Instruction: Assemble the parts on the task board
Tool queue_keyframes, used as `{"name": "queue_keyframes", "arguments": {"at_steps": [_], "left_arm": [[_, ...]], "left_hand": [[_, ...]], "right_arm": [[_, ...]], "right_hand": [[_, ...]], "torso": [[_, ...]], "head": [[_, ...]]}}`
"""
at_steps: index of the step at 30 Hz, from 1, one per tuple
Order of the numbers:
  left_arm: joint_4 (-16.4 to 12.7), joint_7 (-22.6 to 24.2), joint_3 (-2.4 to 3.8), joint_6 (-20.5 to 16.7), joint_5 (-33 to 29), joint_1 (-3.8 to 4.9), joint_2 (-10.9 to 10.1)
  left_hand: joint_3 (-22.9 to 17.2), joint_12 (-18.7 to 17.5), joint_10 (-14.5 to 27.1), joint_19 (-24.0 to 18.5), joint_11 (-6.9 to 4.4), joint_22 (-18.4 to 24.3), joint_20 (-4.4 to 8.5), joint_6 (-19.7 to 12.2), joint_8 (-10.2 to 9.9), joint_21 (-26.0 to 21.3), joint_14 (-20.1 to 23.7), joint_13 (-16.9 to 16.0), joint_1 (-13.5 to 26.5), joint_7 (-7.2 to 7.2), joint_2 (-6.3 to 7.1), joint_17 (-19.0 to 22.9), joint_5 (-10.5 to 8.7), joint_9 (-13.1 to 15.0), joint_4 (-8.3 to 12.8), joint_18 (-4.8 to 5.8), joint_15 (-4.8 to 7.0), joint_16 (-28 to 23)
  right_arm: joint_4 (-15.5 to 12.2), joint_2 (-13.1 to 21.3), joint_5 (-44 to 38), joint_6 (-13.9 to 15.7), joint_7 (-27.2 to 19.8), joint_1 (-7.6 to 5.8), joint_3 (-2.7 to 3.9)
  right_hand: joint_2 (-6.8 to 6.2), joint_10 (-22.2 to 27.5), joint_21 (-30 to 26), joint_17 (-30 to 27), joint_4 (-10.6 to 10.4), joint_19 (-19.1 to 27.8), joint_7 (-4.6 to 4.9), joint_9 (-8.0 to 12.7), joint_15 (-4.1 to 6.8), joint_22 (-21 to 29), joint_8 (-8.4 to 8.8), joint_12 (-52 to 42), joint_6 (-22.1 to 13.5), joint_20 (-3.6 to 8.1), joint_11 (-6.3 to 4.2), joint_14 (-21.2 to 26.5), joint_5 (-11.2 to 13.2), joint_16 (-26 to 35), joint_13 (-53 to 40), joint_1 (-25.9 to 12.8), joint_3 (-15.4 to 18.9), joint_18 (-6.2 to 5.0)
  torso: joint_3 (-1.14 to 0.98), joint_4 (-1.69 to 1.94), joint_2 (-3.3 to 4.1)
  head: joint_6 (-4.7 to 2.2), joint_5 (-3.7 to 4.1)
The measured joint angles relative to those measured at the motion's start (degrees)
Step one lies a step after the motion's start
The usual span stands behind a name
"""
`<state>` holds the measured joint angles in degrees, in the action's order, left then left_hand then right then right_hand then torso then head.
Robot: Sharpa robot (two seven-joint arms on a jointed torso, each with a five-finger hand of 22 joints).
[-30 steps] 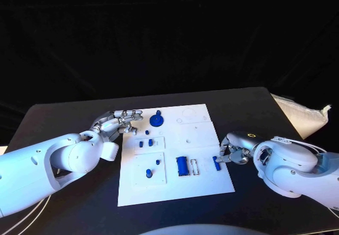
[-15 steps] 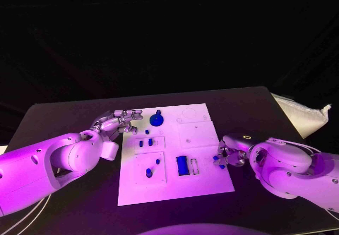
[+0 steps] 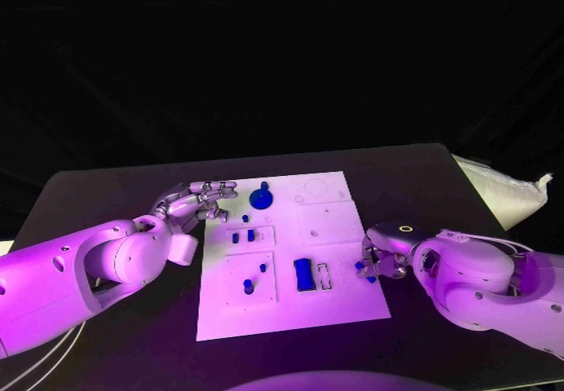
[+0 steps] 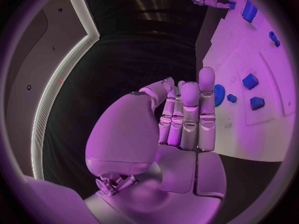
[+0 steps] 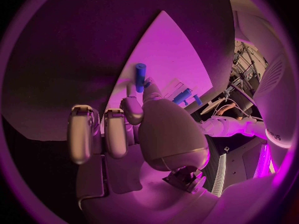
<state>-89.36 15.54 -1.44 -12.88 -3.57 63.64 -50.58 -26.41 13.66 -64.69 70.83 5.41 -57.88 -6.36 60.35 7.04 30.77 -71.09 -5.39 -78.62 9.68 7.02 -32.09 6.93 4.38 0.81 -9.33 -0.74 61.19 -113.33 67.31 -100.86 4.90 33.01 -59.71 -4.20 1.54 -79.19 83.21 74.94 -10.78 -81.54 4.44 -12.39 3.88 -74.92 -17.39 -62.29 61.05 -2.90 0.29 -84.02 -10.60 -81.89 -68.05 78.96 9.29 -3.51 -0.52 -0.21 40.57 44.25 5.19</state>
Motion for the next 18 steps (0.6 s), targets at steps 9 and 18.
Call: {"name": "queue_keyframes", "arguments": {"at_steps": [9,18], "left_arm": [[0.0,0.0,0.0,0.0,0.0,-0.02,0.0],[0.1,-0.1,0.0,0.1,0.0,-0.09,0.0]], "left_hand": [[0.0,0.0,0.0,0.0,0.0,0.0,0.0,0.0,0.0,0.0,0.0,0.0,0.0,0.0,0.0,0.0,0.0,0.0,0.0,0.0,0.0,0.0],[0.0,0.0,0.0,0.0,0.0,0.0,0.0,0.0,0.0,0.0,0.0,0.0,0.0,0.0,0.0,0.0,0.0,0.0,0.0,0.0,0.0,0.0]], "right_arm": [[0.0,-1.2,-7.7,-3.8,-0.2,0.37,0.2],[-0.2,-1.7,-9.8,-4.4,-0.2,0.57,0.34]], "right_hand": [[-0.2,0.2,0.0,0.0,1.0,-0.2,-0.1,-0.1,0.0,0.0,0.14,0.0,0.6,0.22,-0.15,0.0,0.4,-0.2,0.0,1.2,-0.4,0.0],[0.87,0.2,0.4,0.0,3.7,-0.6,-0.6,0.6,0.01,0.0,1.92,0.0,1.4,0.64,-0.43,0.1,0.9,-0.6,-0.3,4.2,-4.2,0.0]], "torso": [[-0.02,0.0,0.01],[-0.01,0.02,0.03]], "head": [[0.1,-0.2],[0.23,-0.31]]}}
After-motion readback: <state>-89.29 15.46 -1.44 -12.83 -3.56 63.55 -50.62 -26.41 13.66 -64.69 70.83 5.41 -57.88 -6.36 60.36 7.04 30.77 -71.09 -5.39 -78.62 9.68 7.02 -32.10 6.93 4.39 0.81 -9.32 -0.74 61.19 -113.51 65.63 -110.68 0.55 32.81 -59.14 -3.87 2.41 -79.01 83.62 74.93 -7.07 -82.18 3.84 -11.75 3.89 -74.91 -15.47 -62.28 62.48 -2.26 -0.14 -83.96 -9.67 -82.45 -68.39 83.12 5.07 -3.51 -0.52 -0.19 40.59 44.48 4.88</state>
